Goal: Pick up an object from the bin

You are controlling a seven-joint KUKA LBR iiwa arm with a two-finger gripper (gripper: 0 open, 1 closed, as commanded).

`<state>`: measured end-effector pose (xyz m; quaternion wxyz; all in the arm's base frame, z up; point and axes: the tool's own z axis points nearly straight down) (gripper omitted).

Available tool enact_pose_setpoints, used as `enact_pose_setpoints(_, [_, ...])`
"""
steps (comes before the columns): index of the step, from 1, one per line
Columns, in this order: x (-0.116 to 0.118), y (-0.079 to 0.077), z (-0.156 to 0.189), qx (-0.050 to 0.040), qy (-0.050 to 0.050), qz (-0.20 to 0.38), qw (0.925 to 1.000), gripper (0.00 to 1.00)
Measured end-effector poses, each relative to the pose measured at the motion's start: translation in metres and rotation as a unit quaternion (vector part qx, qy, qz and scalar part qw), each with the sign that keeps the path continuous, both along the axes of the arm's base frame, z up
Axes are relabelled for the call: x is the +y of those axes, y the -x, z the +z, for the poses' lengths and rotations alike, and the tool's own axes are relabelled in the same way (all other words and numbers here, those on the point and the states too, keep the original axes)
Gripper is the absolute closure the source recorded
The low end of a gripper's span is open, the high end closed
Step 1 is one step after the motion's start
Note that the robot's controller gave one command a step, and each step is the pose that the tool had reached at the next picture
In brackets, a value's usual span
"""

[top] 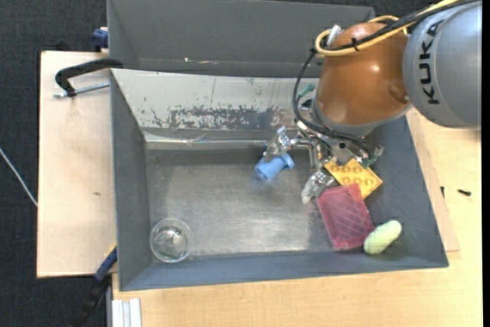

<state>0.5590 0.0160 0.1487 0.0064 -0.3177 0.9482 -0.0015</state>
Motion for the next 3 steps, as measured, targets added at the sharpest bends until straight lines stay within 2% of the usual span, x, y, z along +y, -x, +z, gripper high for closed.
enact_pose_setpoints(1, [0.009, -0.004, 0.002, 0.0096, -0.001, -0.106, 0.9943, 0.00])
enact_pose_setpoints(2, [0.010, -0.020, 0.017, -0.0001, -0.002, -0.122, 0.9925, 0.00])
enact_pose_setpoints(3, [0.028, -0.023, -0.027, 0.0050, -0.002, -0.210, 0.9778, 0.00])
